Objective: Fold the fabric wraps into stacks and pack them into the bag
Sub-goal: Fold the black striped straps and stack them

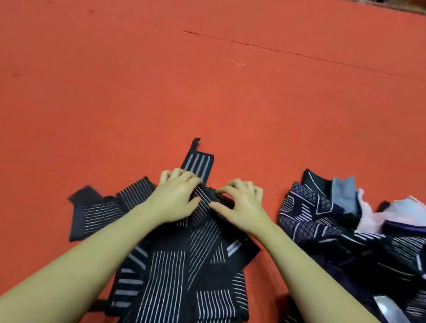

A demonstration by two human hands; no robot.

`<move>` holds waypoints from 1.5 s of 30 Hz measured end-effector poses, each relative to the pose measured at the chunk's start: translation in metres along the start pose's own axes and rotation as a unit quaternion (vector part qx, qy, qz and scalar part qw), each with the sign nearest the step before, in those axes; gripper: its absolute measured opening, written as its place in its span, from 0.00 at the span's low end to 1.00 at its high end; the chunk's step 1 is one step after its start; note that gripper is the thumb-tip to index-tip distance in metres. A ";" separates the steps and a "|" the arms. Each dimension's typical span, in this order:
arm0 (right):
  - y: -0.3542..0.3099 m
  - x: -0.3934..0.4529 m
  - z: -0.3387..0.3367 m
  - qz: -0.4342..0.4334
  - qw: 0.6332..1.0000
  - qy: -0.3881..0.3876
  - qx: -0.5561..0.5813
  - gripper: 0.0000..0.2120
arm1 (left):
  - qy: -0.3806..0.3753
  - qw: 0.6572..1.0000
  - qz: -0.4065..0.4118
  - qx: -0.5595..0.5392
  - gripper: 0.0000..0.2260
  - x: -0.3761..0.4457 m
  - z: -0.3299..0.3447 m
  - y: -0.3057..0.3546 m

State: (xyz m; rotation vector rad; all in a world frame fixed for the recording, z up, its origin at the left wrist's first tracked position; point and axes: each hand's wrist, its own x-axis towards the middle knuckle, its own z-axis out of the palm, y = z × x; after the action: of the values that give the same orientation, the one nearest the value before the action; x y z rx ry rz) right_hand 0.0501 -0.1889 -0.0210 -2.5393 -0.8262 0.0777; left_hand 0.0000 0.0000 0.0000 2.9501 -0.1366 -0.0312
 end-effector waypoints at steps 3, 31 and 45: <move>0.000 -0.003 0.016 -0.030 0.999 0.024 -0.025 0.16 | 0.055 0.998 -0.002 0.010 0.21 -0.003 0.016 -0.004; -0.001 -0.176 -0.097 0.153 0.844 0.514 0.007 0.11 | 0.254 0.938 0.188 -0.140 0.14 -0.064 0.002 0.156; -0.036 -0.173 -0.019 -0.002 0.930 0.346 -0.121 0.09 | 0.122 0.989 -0.020 0.083 0.22 -0.141 0.028 0.061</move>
State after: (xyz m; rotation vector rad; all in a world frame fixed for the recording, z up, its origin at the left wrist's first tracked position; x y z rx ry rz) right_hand -0.1072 -0.2696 -0.0037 -2.4969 -0.5675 -0.9197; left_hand -0.1465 -0.0516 -0.0142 3.0889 -0.0480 0.3510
